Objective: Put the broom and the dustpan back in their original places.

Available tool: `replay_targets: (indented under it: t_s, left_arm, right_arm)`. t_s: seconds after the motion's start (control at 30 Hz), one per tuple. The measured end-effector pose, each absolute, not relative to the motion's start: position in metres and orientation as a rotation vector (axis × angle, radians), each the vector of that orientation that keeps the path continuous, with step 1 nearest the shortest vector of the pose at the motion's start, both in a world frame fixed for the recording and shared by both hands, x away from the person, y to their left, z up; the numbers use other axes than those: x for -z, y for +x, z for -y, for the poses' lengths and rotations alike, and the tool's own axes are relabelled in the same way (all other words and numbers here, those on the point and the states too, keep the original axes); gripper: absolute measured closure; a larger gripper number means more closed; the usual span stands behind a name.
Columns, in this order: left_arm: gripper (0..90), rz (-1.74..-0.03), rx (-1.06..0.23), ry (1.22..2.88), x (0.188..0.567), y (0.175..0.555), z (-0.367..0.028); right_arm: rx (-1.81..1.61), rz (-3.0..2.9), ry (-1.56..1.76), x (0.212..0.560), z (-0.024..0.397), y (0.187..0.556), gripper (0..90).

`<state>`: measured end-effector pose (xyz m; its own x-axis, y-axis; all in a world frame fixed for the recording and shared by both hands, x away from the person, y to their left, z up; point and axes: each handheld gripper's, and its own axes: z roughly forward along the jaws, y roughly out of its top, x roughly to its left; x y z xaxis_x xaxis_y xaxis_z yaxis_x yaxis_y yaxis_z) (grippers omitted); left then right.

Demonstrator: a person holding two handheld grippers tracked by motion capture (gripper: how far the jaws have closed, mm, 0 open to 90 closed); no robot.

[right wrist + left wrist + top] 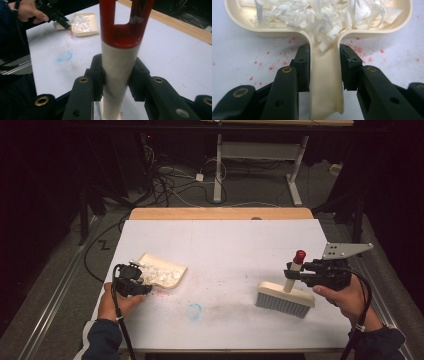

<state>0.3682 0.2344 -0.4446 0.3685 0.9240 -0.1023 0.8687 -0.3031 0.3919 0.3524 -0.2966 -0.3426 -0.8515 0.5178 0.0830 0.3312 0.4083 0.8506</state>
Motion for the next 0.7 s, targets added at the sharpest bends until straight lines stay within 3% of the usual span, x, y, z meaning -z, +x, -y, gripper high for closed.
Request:
replay_targets:
  t_s: [0.3, 0.7]
  left_arm:
    - [59.5, -1.563, -0.165, 2.207, 0.446, 0.366, -0.230]
    - [55.4, -1.456, -0.108, 2.296, 0.443, 0.354, -0.209]
  right_arm:
    - [-1.393, -2.443, 0.799, 0.346, 0.291, 0.370, 67.9]
    - [-1.315, -2.345, 0.886, 0.352, 0.282, 0.395, 62.6]
